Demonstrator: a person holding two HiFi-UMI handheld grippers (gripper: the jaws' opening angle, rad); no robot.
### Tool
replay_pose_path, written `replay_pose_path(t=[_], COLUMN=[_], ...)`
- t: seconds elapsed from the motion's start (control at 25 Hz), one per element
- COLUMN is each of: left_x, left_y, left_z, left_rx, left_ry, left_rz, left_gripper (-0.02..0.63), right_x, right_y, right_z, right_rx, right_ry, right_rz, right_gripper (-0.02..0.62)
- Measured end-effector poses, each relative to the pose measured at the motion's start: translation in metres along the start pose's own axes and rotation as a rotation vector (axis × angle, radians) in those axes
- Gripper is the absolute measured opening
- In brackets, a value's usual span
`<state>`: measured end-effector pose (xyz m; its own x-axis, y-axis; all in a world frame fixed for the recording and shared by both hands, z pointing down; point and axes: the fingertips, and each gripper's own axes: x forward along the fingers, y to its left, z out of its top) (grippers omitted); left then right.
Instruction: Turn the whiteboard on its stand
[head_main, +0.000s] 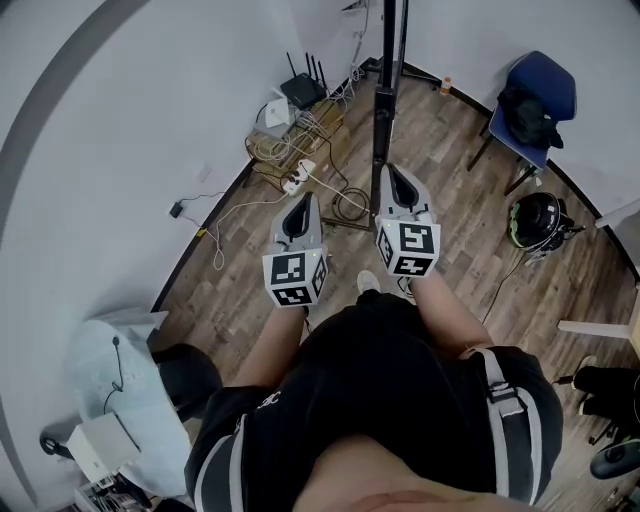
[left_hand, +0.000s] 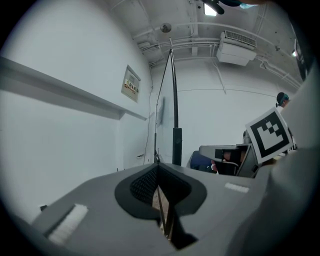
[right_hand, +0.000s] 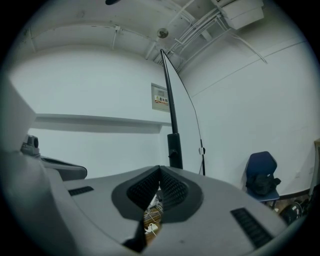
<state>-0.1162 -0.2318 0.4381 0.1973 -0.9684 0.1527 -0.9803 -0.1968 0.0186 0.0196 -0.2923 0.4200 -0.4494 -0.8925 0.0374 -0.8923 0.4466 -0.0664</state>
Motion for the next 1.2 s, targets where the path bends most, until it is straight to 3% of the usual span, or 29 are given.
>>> replay_pose_path(t=[0.24,0.32,0.36,0.68,0.92,1.2], left_x=[0.056,0.076,0.085,0.116,0.107,0.085], left_y=[0.006,0.01,0.011,0.023,0.054,0.071], left_z=[0.001,-0.001,-0.001,-0.011,-0.011,-0.018], left_rx=[0.008,0.004,0.003,-0.022,-0.038,-0.042], left_ry=[0.03,0.047,0.054,0.088,0.088,0.1], left_rz=[-0.03,-0.039,-0.044,-0.09,-0.135,-0.178], left_gripper=[0.009,0.009,0.009,0.009,0.009,0.009], right_x=[0.044,0.059,0.065,0.107,0.125,0.125], right_y=[-0.027,-0.031,-0.032,-0.044,-0.04,-0.052], right_z=[-0.008,-0.013,-0.015,-0.024,-0.031,-0.033], right_rx=[-0.023,-0.022,-0.017,-0.037,-0.007,-0.067], right_ry=[0.019,0.033,0.038,0.08,0.124,0.165], right_rz=[-0.078,-0.081,-0.077,-0.101,-0.173,-0.316], right_gripper=[0.009,0.117,0.141,0.218,0.219,0.186])
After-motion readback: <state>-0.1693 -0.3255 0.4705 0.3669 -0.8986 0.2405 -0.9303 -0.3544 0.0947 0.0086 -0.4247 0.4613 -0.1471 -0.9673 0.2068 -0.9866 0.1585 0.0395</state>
